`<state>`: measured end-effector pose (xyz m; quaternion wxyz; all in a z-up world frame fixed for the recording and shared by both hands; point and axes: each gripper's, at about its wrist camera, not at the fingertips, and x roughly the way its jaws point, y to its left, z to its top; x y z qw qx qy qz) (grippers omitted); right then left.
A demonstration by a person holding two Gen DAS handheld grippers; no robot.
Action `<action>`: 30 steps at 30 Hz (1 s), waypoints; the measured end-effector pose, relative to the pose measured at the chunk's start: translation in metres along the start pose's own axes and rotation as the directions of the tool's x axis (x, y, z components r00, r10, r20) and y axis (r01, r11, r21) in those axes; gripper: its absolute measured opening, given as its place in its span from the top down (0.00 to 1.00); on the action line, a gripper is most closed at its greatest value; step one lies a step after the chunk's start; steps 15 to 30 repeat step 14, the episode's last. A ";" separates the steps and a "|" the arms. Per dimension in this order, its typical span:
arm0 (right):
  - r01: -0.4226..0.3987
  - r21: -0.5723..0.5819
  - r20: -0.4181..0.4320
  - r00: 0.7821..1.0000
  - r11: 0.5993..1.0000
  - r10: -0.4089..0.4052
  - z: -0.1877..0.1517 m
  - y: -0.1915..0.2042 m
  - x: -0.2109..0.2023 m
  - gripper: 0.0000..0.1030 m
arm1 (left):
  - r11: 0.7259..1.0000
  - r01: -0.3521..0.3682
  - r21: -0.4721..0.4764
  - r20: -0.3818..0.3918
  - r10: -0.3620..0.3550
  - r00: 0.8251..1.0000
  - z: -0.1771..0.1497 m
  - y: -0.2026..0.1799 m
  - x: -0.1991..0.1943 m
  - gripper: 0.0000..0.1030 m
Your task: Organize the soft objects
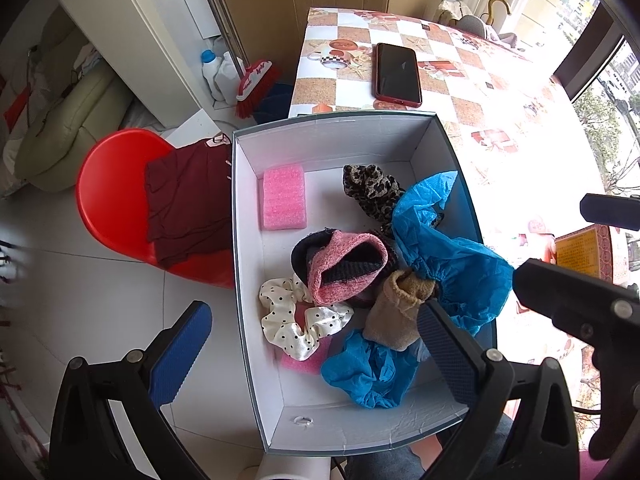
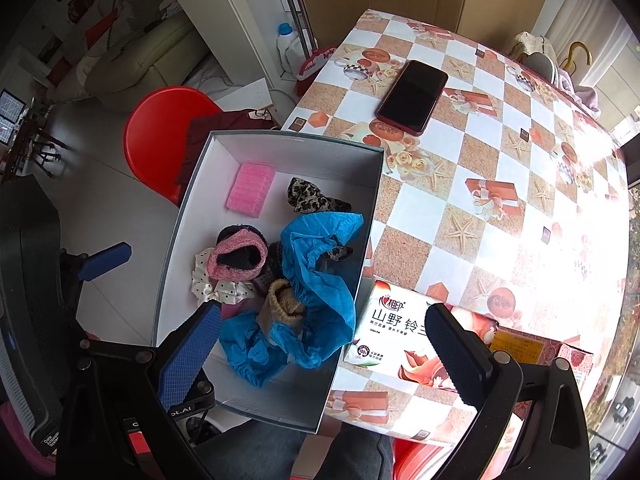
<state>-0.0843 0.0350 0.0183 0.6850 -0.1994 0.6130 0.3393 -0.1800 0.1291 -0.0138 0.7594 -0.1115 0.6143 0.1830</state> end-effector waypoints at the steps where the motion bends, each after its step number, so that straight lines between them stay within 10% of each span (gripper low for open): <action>1: 0.001 0.002 0.000 1.000 1.000 -0.001 0.000 0.000 0.000 0.01 | 1.000 0.001 0.003 0.002 -0.001 1.000 0.000 0.000 0.000 0.00; 30: 0.002 0.030 0.016 1.000 1.000 -0.003 -0.003 -0.002 -0.006 0.01 | 0.995 0.103 -0.013 0.054 -0.102 0.993 0.001 0.007 -0.008 0.00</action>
